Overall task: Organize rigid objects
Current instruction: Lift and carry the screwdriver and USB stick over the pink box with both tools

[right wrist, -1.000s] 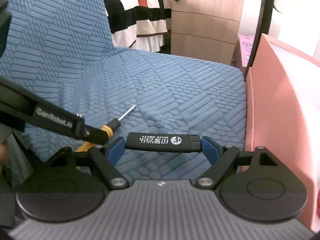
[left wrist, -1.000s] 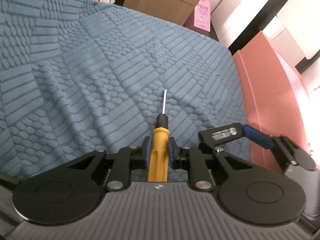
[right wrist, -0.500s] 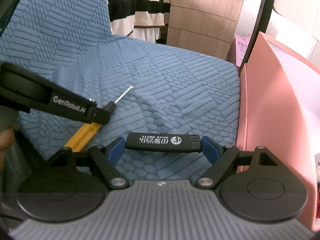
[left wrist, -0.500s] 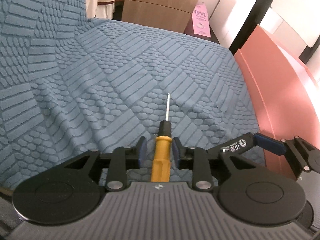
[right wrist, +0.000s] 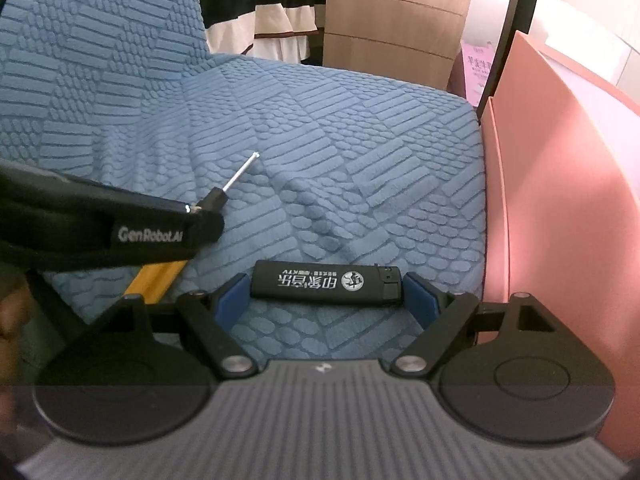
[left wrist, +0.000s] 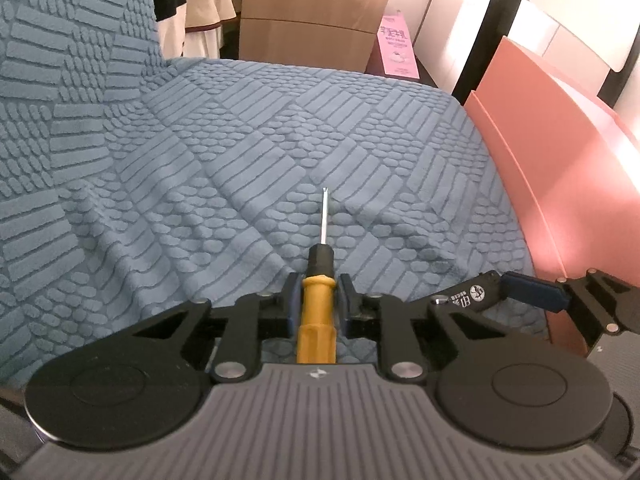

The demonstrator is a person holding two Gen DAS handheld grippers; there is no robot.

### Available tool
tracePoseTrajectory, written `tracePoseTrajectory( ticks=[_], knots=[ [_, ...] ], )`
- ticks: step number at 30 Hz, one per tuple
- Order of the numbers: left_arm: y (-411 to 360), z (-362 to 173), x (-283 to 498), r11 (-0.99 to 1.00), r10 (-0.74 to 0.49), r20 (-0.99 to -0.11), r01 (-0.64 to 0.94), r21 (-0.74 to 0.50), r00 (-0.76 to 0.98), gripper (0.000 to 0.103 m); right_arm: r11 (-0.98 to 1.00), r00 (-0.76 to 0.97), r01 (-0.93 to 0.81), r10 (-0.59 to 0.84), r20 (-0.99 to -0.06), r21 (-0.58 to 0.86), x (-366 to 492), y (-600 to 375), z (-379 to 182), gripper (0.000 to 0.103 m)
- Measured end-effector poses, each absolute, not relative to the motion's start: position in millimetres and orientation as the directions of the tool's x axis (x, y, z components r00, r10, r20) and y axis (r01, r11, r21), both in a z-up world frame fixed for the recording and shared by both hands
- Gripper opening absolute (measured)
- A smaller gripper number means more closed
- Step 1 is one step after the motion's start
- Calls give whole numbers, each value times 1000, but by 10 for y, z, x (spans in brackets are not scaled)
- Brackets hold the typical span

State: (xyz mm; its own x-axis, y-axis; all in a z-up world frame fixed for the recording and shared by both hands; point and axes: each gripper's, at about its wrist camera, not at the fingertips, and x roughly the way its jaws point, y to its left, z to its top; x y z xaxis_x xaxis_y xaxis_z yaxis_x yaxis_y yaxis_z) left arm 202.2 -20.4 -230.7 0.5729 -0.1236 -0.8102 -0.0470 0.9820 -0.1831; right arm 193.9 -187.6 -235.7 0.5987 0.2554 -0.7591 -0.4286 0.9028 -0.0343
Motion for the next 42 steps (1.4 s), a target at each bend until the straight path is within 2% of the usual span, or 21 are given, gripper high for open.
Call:
tracePoseTrajectory(
  ticks=[6, 22, 35, 42],
  knots=[
    [-97, -2235, 2014, 961, -186, -794, -60, -269, 579, 22, 899, 601, -437, 263, -755, -34, 1932, -1837, -2205, 85],
    [71, -1509, 1638, 904, -268, -698, -76, -420, 663, 22, 899, 625, -438, 314, -715, 11, 1666, -1983, -1399, 85],
    [-40, -645, 1393, 899, -303, -652, -19, -438, 695, 22, 915, 685, -401, 326, -652, 36, 1337, -2220, -674, 85],
    [-135, -313, 1272, 905, -313, -633, 20, -425, 709, 22, 935, 708, -349, 302, -639, 55, 1219, -2474, -496, 85]
  ],
)
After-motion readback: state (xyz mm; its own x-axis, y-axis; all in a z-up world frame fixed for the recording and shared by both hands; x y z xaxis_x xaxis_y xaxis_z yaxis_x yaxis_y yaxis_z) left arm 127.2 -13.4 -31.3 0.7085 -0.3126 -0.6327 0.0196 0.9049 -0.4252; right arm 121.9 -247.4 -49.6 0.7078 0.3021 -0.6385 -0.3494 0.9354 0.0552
